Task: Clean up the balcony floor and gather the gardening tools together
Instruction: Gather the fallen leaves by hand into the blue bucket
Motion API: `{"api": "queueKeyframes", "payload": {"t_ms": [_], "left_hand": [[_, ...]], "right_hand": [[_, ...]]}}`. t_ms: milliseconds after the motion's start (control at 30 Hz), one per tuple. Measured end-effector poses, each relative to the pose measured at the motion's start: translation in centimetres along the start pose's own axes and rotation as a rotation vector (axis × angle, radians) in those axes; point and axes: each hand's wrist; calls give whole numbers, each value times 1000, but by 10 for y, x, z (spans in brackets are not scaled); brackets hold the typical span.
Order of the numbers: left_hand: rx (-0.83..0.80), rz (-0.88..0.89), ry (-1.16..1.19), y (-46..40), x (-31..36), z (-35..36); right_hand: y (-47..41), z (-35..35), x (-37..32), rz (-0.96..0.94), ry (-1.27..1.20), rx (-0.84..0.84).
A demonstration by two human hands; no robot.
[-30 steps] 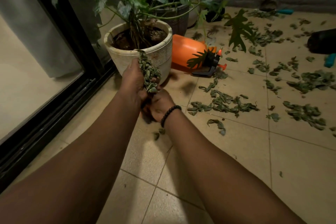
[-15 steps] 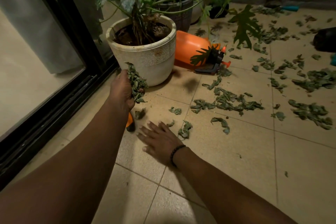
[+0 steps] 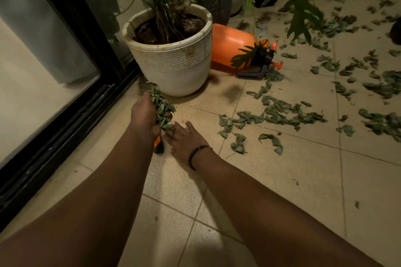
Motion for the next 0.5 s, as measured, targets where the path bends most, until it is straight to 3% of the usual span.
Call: {"api": "queueKeyframes", "payload": {"t_ms": [100,233,367,500], "left_hand": [[69,-17,1,1,-11,1],[99,-59,13,2,-21,7],[65,-49,-4,-1,-27,22],[36,-109,-28,-2,-44,32]], "right_hand": [[5,6,25,83,60,4],[57,21,95,351,40,35],[103,36,145,610,-112,26],[131,39,145,678,-313,238]]}}
Point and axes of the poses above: each hand's wrist, its own y-axis away from the middle knuckle, its own z-axis out of the palm, x = y × z, and after that the axes turned 5 degrees about -z, right-handed
